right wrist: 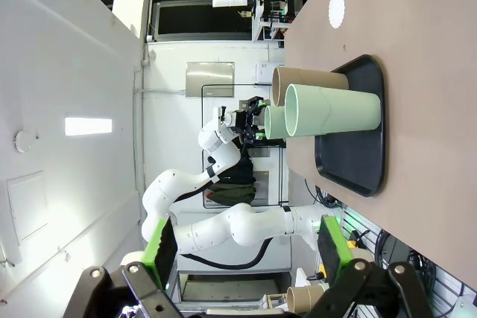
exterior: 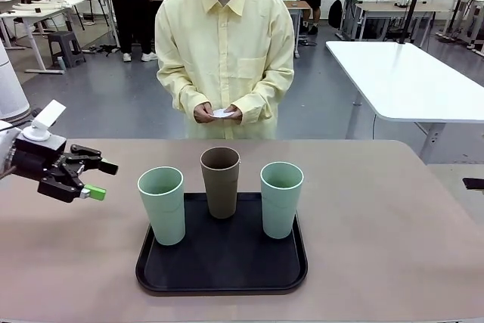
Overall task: Place coasters on the table and set cups on them.
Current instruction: Pick up one Reusable plastic cup and place it on a coaster set by the human.
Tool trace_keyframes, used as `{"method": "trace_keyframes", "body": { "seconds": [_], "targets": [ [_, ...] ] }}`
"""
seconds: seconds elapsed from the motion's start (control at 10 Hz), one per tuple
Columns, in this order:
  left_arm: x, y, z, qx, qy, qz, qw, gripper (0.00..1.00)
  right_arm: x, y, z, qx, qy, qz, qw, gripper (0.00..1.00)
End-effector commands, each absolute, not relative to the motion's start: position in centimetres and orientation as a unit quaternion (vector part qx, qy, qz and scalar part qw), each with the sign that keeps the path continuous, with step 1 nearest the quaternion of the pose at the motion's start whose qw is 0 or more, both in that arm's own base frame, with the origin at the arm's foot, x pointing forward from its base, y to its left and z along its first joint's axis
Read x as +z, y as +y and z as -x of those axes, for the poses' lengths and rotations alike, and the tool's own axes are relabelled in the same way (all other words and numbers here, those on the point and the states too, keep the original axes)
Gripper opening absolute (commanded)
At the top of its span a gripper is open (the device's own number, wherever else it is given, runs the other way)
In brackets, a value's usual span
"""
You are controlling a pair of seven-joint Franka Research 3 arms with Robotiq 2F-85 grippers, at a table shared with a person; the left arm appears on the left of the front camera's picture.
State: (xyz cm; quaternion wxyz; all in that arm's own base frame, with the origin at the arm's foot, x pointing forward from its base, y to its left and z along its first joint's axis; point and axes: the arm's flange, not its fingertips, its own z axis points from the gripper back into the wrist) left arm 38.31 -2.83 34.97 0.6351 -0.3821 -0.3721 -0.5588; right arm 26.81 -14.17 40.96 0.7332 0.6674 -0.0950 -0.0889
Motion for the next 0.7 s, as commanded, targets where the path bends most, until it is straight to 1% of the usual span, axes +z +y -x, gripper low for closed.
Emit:
{"method": "trace_keyframes", "body": {
  "seconds": [0.0,0.6],
  "targets": [
    [32.8,-4.0,-37.3,-0.553,-0.415,0.393,0.606,1.00,41.0,-14.2,-26.8,-0.087,-0.096,-0.671,0.730,1.00],
    [28.7,-5.9,-36.2,-0.605,-0.401,0.398,0.562,1.00,41.0,-14.2,-26.8,-0.087,-0.096,-0.671,0.730,1.00]
  ]
}}
